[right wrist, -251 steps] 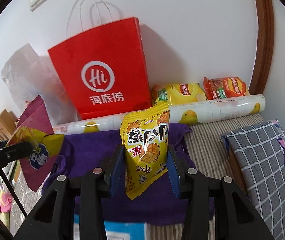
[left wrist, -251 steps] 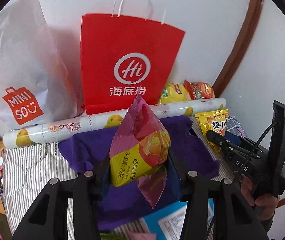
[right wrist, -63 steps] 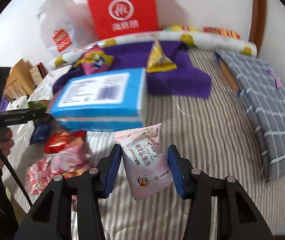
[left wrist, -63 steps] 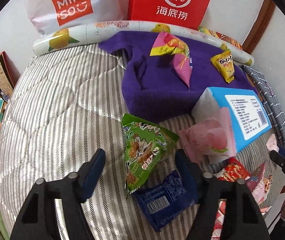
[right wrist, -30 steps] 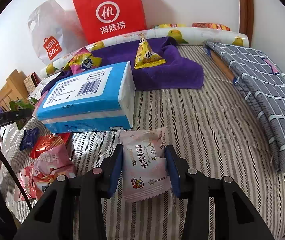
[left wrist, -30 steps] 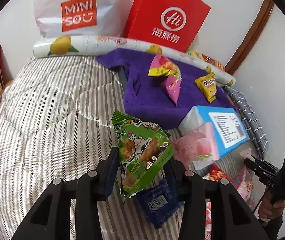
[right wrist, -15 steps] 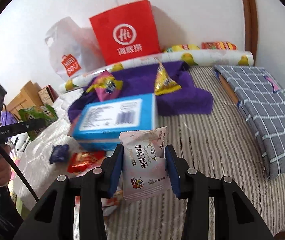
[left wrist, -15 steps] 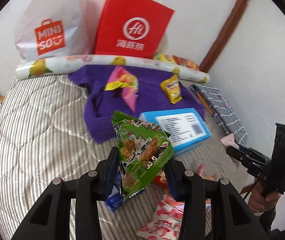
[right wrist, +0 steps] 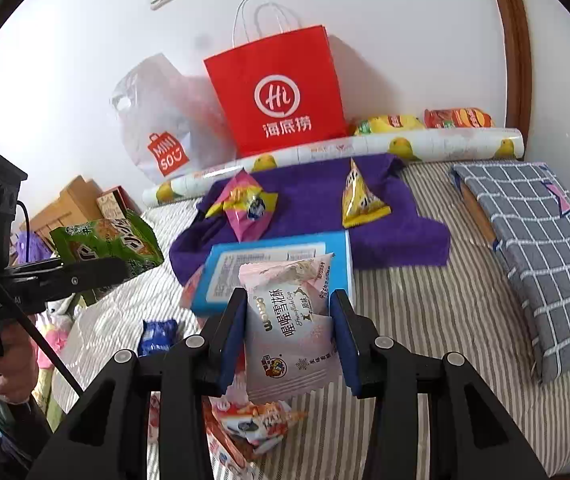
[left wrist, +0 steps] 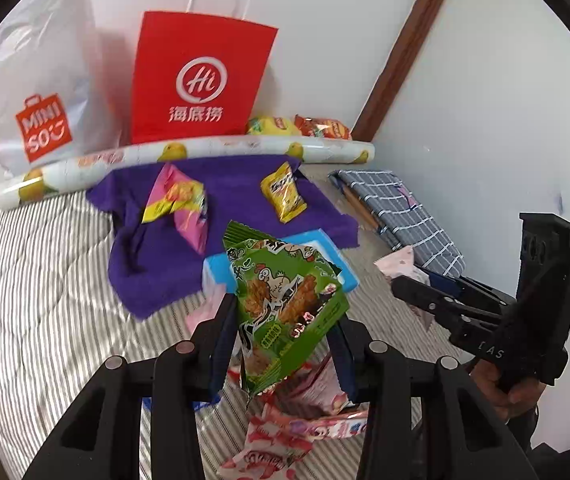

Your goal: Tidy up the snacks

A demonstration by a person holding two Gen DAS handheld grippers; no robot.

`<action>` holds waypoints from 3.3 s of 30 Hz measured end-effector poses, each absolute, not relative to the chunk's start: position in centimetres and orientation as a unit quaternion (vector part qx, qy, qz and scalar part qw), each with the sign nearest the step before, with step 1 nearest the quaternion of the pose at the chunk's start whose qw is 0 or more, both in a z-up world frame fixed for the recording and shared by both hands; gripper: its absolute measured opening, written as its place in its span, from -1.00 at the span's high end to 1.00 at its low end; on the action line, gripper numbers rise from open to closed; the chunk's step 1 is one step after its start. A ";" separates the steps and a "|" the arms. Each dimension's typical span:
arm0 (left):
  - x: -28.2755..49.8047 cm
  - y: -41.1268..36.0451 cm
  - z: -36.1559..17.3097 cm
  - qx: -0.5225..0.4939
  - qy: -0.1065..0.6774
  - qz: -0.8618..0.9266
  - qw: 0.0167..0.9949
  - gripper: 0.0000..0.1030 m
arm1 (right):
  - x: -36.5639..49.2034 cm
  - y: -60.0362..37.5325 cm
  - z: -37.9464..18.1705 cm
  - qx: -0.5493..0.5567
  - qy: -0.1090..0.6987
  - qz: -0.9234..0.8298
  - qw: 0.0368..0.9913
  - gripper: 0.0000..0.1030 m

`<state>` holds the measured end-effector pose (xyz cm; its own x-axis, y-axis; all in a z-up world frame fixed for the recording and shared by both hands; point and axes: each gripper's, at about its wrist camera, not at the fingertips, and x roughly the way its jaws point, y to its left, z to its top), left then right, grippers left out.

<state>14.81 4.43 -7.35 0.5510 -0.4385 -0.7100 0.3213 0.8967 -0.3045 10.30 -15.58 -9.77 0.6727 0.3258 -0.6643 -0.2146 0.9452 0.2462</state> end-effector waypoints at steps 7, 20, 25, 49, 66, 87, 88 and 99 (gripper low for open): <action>17.5 3.5 -5.8 -0.059 0.418 -0.218 0.880 0.21 | 12.7 -15.5 -8.2 0.079 0.363 0.135 0.919 0.19; 24.1 4.4 -3.8 -0.054 0.405 -0.203 0.890 0.21 | 19.5 -14.9 -7.1 0.081 0.345 0.126 0.926 0.19; 26.8 5.2 -3.7 -0.060 0.405 -0.193 0.892 0.21 | 22.2 -14.8 -7.8 0.087 0.351 0.122 0.924 0.19; 34.0 8.6 -8.0 -0.095 0.434 -0.163 0.881 0.21 | 31.2 -13.9 -11.8 0.096 0.365 0.111 0.919 0.19; 35.1 9.0 -9.6 -0.096 0.451 -0.146 0.875 0.21 | 30.8 -15.8 -13.1 0.112 0.367 0.105 0.918 0.19; 34.9 8.4 -9.4 -0.088 0.451 -0.148 0.876 0.21 | 31.4 -14.3 -15.4 0.076 0.416 0.099 0.901 0.19; 34.9 8.4 -9.4 -0.087 0.451 -0.147 0.876 0.21 | 31.5 -14.2 -15.5 0.076 0.418 0.100 0.900 0.19; 34.9 8.2 -9.5 -0.081 0.453 -0.149 0.875 0.21 | 31.9 -14.0 -16.1 0.071 0.436 0.092 0.892 0.15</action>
<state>34.86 8.23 -9.45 0.5460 -0.3348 -0.7680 0.1873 0.9423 -0.2776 31.87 -14.00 -16.15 0.6024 0.2266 -0.7653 -0.1034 0.9729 0.2067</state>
